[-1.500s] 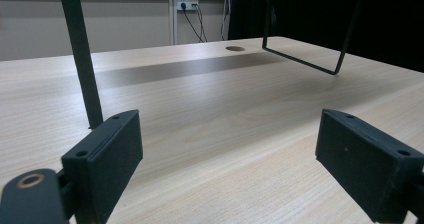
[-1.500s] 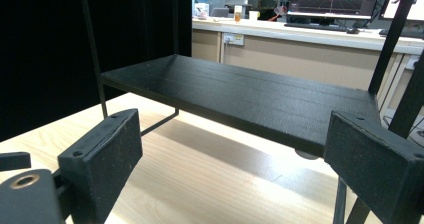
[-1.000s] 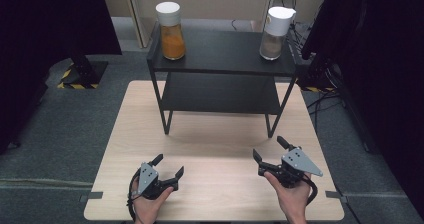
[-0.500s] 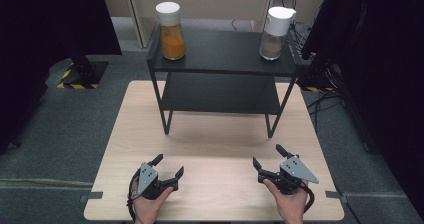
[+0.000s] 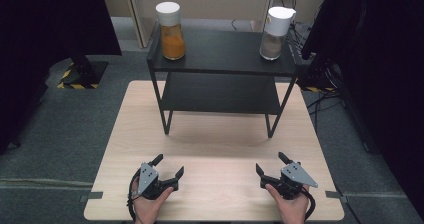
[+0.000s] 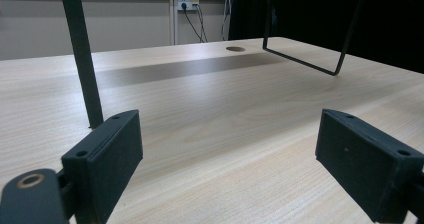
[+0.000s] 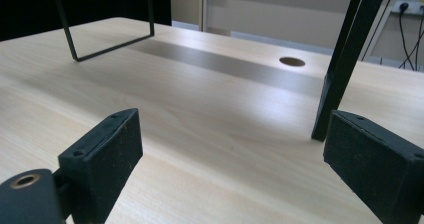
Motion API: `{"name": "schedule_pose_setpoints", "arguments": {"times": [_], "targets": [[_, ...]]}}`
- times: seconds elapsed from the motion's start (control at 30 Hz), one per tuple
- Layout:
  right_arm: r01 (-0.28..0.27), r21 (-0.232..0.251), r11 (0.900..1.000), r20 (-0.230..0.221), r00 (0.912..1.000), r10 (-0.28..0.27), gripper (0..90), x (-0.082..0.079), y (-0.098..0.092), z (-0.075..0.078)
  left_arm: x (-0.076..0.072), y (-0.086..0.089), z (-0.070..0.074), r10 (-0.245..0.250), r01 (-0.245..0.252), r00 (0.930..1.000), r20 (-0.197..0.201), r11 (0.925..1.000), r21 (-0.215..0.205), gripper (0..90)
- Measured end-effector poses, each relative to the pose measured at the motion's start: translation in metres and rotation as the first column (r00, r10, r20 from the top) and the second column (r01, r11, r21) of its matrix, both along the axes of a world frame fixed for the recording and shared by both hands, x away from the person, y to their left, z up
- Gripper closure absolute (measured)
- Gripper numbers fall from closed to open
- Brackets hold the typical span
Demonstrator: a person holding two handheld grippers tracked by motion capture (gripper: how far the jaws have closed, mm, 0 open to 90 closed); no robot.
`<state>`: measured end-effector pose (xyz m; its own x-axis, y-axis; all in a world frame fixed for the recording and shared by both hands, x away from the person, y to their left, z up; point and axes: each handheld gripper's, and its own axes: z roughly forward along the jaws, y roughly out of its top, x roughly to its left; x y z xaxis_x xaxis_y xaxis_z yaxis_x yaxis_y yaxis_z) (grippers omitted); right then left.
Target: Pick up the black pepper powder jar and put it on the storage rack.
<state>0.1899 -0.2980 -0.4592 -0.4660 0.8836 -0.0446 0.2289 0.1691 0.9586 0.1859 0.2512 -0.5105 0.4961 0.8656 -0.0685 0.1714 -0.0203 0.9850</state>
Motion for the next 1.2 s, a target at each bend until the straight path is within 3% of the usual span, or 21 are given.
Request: {"name": "schedule_pose_setpoints", "arguments": {"times": [0.5,0.7,0.93,1.2], "targets": [[0.02,0.011,1.0,-0.001,0.9998,-0.02,9.0,-0.006,-0.002,-0.016,0.0,0.0,0.0,-0.001,0.001,1.0,-0.002,1.0,-0.003,10.8],[0.029,0.011,1.0,-0.021,0.9994,-0.029,9.0,-0.005,-0.002,-0.022,0.001,0.001,0.0,-0.004,0.004,1.0,-0.005,1.0,-0.008,10.8],[0.023,-0.017,1.0,-0.022,0.9995,-0.024,9.0,-0.005,0.0,-0.021,0.001,0.001,0.0,-0.005,0.005,1.0,-0.005,1.0,-0.006,10.7],[0.023,-0.012,1.0,-0.025,0.9994,-0.023,8.9,-0.005,-0.001,-0.02,0.001,0.001,0.0,-0.006,0.006,1.0,-0.005,1.0,-0.005,10.7]]}}
